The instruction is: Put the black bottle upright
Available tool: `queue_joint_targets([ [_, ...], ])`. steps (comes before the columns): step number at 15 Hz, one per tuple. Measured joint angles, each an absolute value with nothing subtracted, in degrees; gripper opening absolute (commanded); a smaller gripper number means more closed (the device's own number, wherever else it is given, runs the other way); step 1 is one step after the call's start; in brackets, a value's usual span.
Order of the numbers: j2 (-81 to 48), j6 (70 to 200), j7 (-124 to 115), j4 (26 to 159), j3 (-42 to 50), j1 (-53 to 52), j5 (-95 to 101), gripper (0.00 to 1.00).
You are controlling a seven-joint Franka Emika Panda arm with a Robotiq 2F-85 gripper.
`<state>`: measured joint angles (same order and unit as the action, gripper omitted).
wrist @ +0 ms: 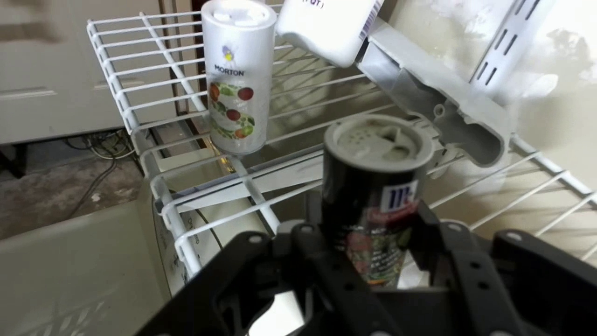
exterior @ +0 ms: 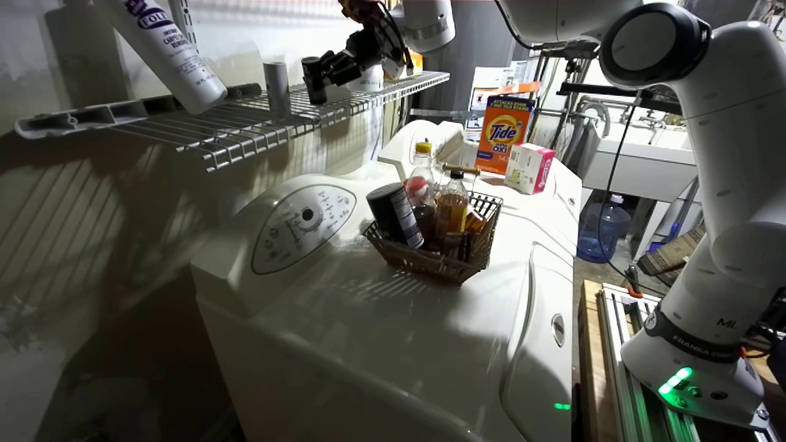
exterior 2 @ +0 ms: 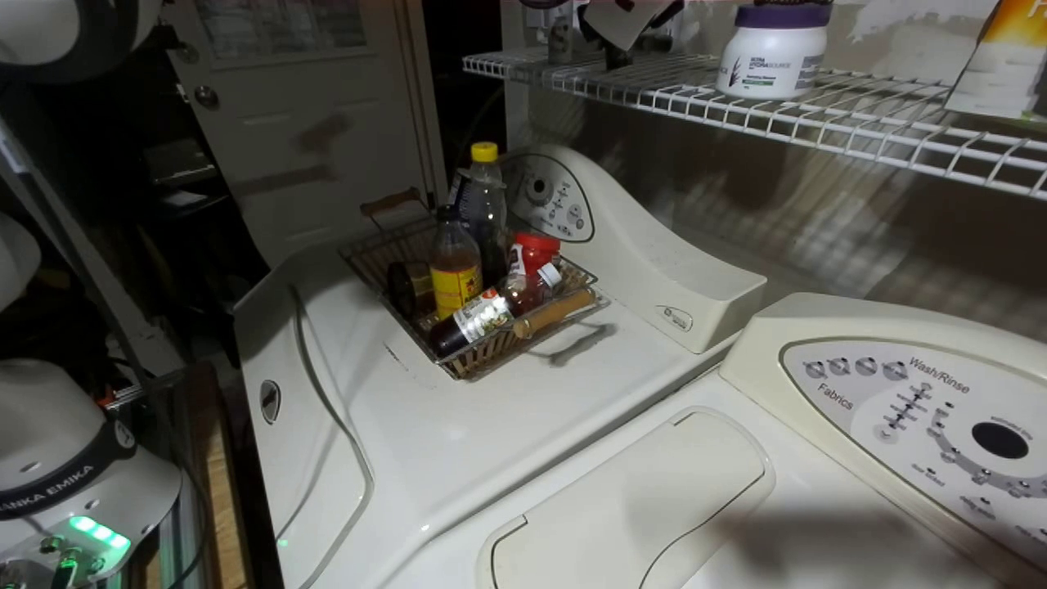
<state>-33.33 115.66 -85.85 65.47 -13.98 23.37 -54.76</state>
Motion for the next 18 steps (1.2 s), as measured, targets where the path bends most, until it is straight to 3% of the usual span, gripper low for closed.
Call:
queue_joint_targets([
  [11,-27.5,116.3,-81.1,75.1,-3.8,17.8,-68.2,0.19],
  [13,-27.1,116.3,-80.9,75.5,-2.5,16.7,-68.6,0.7],
  [15,-26.8,116.2,-80.5,76.0,-1.6,16.0,-69.0,0.75],
  [18,-26.5,116.0,-80.2,76.9,-0.6,15.2,-69.1,0.95],
])
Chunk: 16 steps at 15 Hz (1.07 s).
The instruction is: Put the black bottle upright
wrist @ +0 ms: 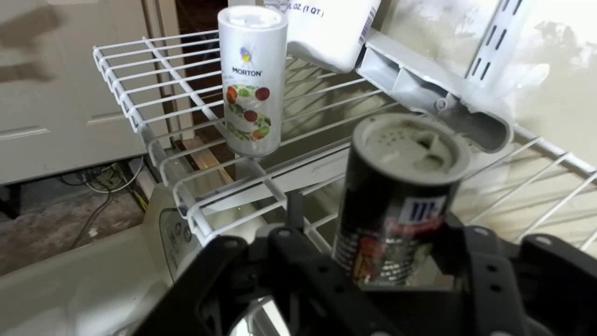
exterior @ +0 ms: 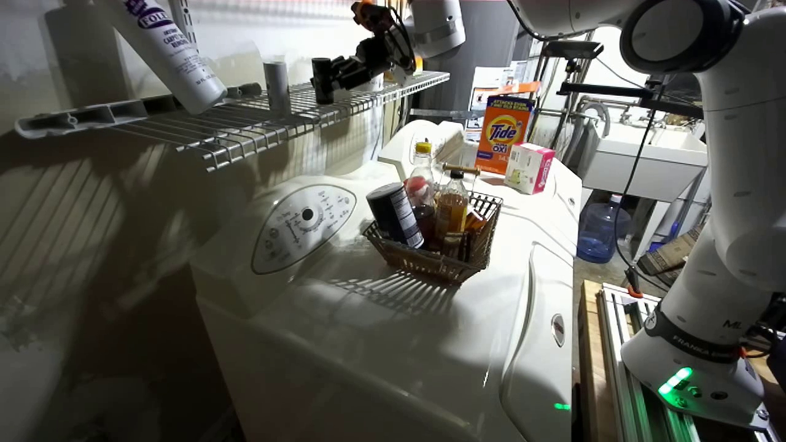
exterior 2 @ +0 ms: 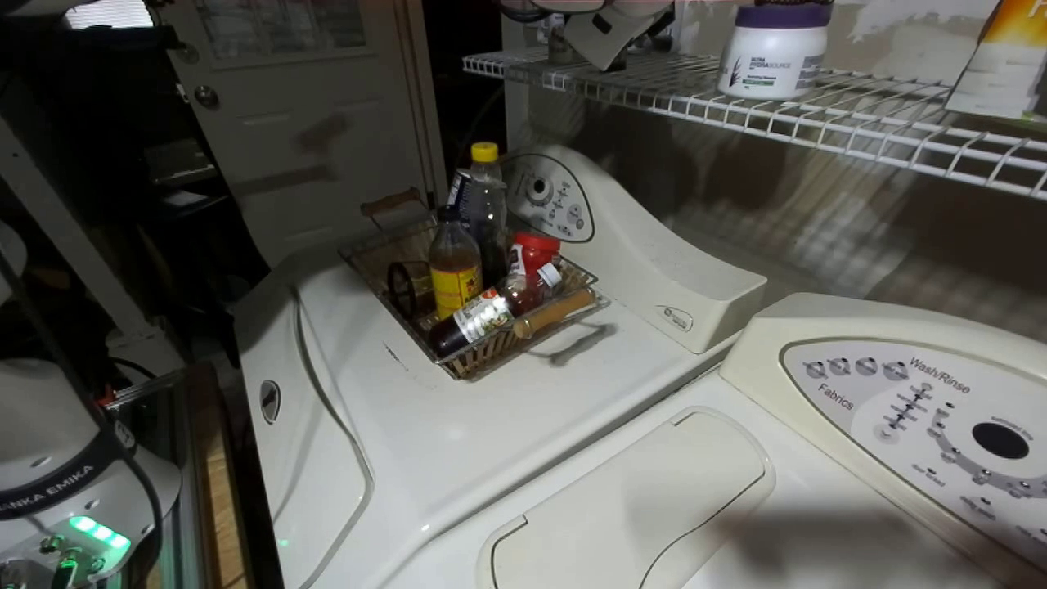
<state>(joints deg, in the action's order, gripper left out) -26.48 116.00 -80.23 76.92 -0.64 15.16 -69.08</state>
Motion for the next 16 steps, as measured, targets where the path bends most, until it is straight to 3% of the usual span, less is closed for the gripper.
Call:
queue_joint_targets([
  [2,-26.4,116.0,-80.2,77.4,-0.1,14.6,-69.1,1.0],
  [16,-20.7,116.3,-77.0,81.0,4.3,11.5,-64.2,1.0],
])
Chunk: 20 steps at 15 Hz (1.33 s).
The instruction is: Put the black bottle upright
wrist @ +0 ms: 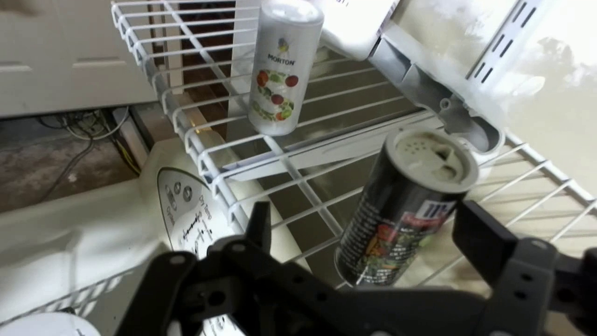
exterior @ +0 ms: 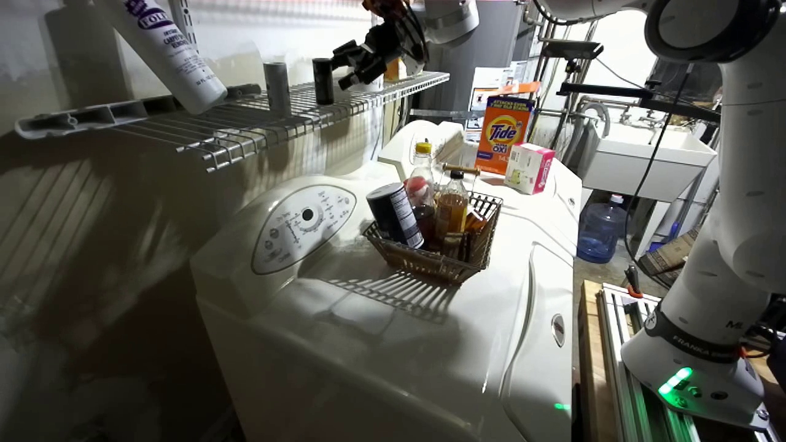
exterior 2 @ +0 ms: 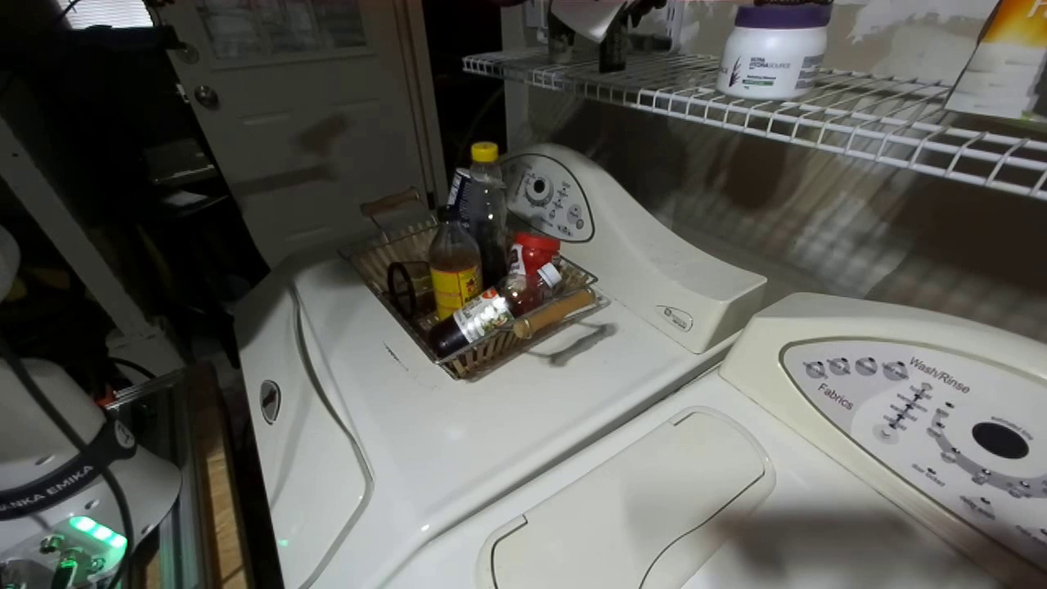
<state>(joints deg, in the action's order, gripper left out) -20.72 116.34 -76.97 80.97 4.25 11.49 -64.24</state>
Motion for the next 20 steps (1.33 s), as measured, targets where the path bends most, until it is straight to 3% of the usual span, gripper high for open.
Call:
queue_joint_targets([
  [20,-0.9,126.3,-81.1,94.8,3.8,0.3,2.8,1.0],
])
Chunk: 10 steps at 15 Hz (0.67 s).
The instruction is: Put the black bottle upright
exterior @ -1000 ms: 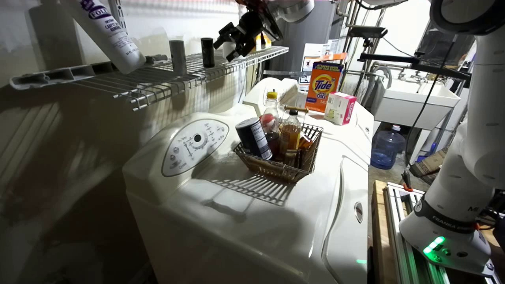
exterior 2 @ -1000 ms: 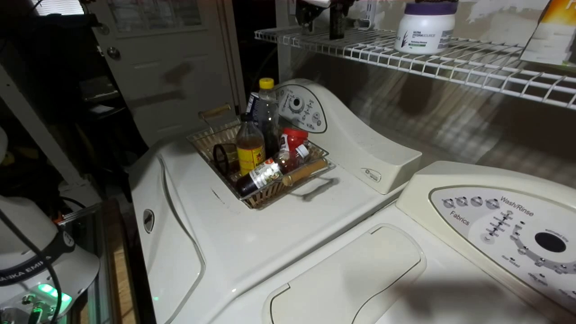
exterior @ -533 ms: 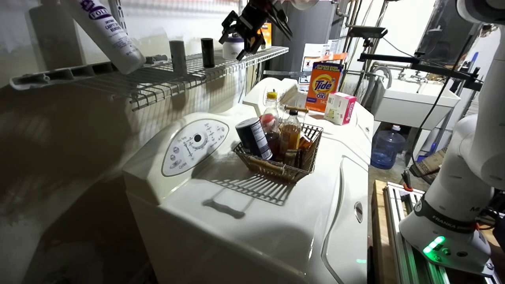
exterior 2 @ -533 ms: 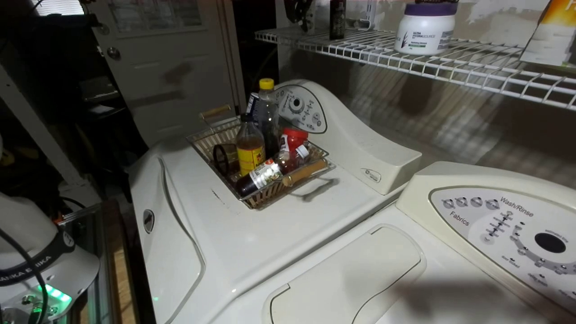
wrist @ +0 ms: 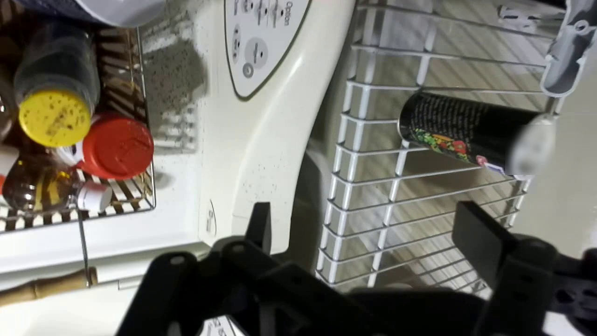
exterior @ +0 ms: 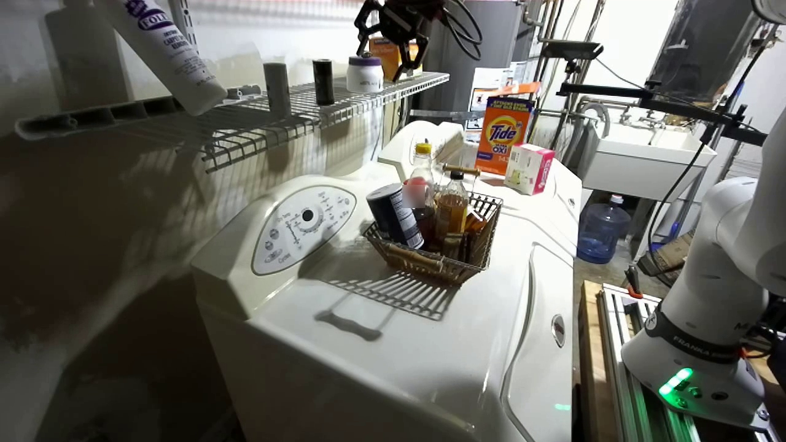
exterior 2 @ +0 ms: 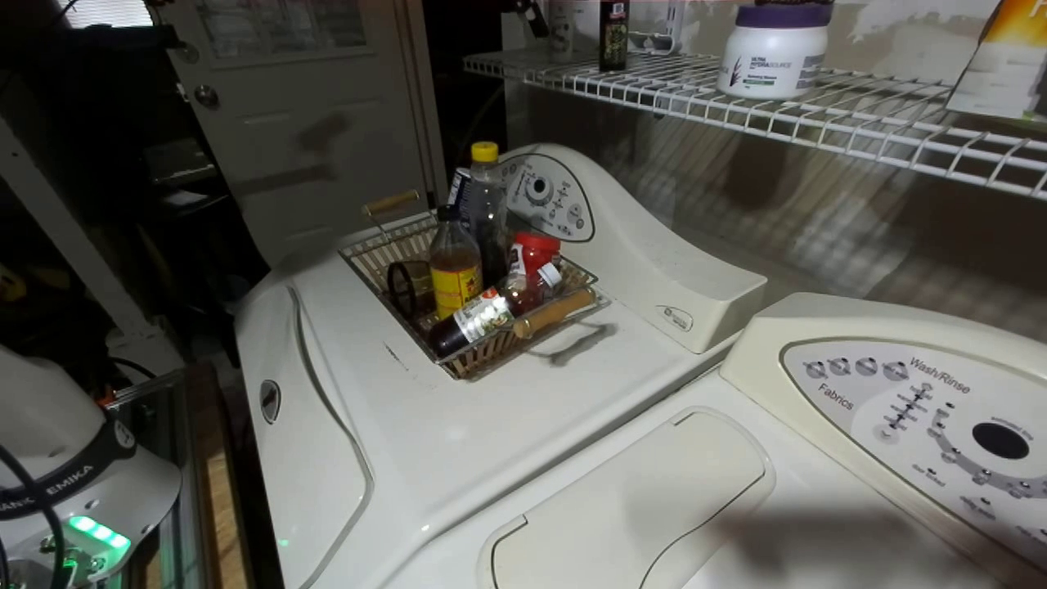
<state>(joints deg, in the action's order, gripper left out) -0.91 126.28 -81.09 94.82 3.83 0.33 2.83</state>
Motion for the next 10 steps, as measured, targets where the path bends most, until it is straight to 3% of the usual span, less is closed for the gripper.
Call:
queue_joint_targets([
  [10,5.7,128.4,-71.8,100.8,-2.3,-0.4,23.4,1.0],
])
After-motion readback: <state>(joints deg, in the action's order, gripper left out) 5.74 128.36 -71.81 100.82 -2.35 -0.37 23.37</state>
